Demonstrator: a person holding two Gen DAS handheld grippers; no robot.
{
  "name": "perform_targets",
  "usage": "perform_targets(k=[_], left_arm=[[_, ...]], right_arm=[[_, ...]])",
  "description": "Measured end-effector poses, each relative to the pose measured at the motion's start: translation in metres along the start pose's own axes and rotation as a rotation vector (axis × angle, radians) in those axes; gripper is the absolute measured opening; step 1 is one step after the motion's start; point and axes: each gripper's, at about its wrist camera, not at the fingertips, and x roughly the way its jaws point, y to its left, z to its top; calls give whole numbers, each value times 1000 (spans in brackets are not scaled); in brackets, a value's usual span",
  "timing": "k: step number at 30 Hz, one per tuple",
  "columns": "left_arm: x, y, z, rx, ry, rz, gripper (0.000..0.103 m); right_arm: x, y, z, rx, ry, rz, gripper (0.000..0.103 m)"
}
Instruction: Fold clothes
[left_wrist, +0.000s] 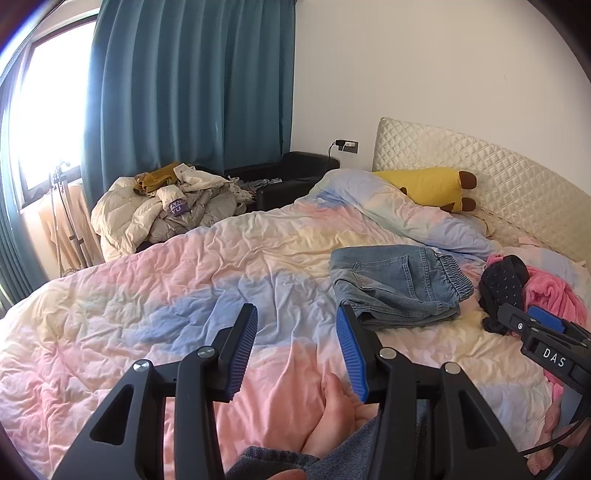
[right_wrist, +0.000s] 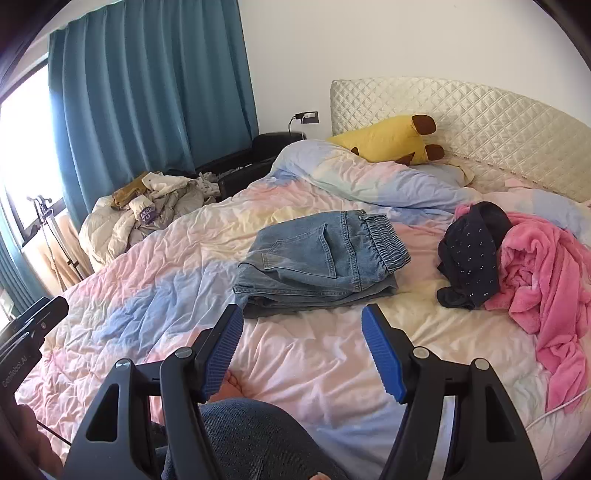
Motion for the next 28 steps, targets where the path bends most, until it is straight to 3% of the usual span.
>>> perform_targets(k=[13,28], left_arm=[[5,-3,-4,6,8,0,46],[13,-2,-9,-6,31,-18,46]], right_arm=[[-1,3,2,-41,-31,-85,83],[1,5,4,-67,-49,-87,86]])
